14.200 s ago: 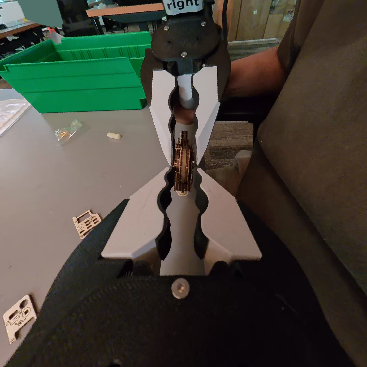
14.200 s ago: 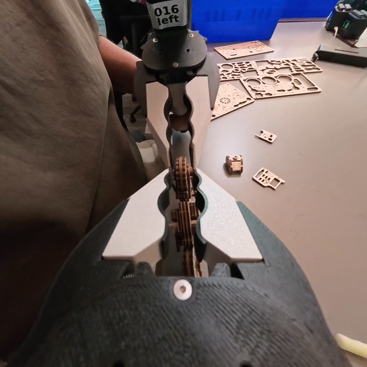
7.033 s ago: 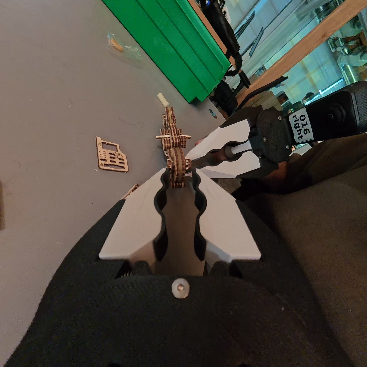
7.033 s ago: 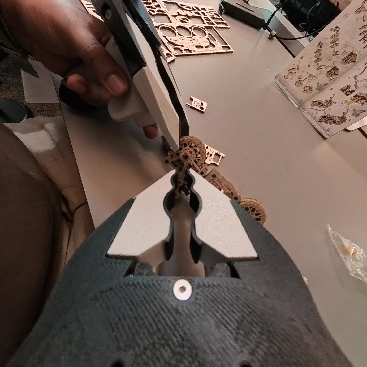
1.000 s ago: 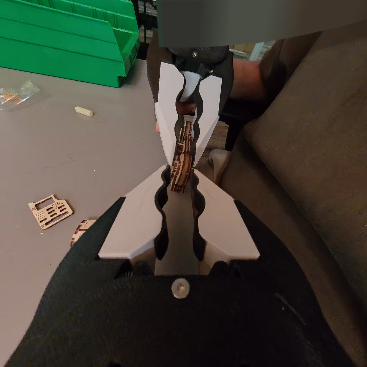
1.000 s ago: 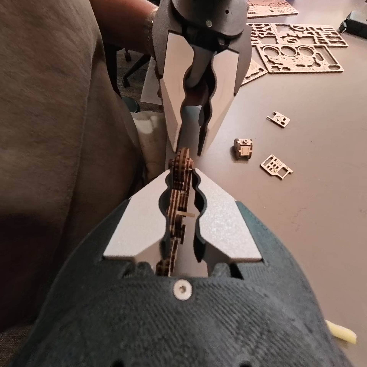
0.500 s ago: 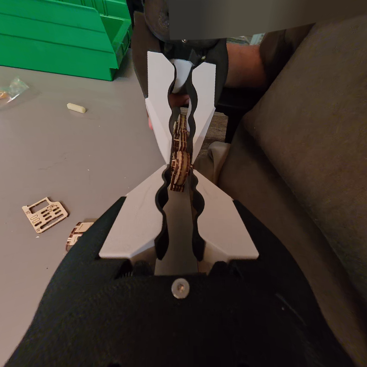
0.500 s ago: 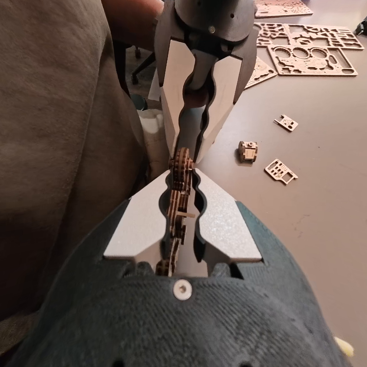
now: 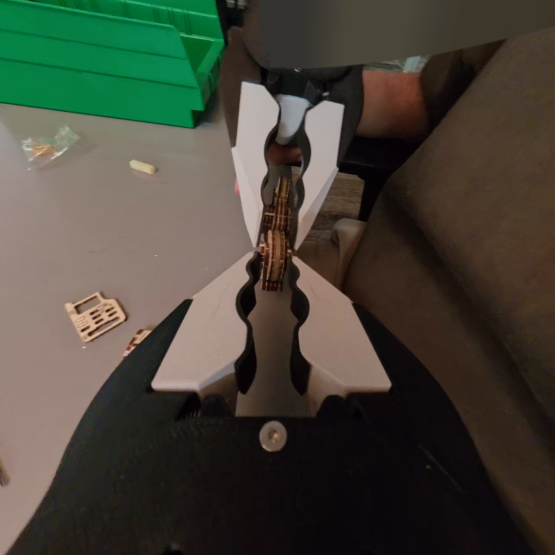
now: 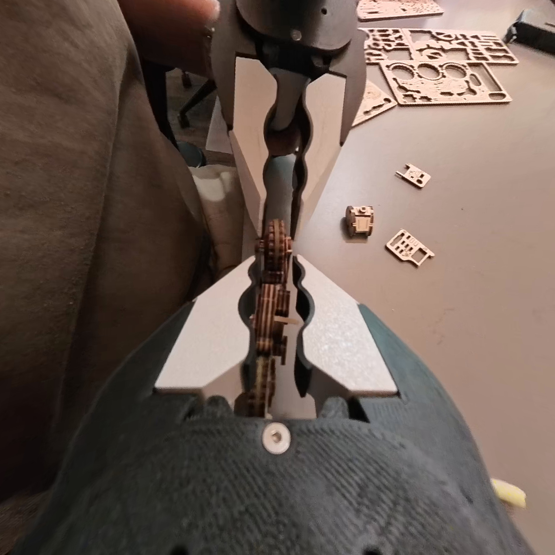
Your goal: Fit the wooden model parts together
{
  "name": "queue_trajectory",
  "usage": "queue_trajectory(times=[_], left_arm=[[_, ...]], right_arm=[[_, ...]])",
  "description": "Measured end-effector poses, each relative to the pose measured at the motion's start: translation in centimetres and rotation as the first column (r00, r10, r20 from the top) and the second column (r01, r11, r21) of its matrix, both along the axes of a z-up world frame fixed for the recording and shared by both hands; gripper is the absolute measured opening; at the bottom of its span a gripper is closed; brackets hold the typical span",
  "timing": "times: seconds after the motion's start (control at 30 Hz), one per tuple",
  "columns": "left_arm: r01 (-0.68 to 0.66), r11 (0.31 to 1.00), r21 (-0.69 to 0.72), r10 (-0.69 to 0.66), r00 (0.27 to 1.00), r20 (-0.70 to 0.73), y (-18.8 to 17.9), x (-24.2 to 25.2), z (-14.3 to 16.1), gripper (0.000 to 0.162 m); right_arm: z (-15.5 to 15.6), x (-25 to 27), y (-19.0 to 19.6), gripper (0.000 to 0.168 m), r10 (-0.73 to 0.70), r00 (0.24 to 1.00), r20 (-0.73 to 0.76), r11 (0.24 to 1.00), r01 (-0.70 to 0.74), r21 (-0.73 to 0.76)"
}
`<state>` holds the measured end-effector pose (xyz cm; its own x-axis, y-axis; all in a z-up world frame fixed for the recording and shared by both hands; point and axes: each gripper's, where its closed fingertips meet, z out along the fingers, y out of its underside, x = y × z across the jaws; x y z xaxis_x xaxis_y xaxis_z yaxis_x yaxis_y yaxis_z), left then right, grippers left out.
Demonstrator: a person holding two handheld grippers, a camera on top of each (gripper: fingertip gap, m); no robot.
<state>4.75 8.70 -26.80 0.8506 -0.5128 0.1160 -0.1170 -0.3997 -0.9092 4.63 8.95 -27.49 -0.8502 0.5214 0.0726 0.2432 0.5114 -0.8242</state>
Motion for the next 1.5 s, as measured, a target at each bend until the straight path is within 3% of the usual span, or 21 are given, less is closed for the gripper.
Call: queue_trajectory(times=[0.33,1.5], left_arm=[[-0.044,0.999,-0.005,0.044,0.998,0.048,0.3,-0.9,0.3,0.015],[-0.048,0.999,-0.001,0.048,0.999,0.025,0.4,-0.7,0.1,0.015]], right_arm=[[0.2,-1.3,1.0,0.025,-0.084,0.996,-0.041,0.996,0.084,-0.004],[1.3,-1.3,0.2,0.026,-0.054,0.998,-0.04,0.994,0.049,-0.102]])
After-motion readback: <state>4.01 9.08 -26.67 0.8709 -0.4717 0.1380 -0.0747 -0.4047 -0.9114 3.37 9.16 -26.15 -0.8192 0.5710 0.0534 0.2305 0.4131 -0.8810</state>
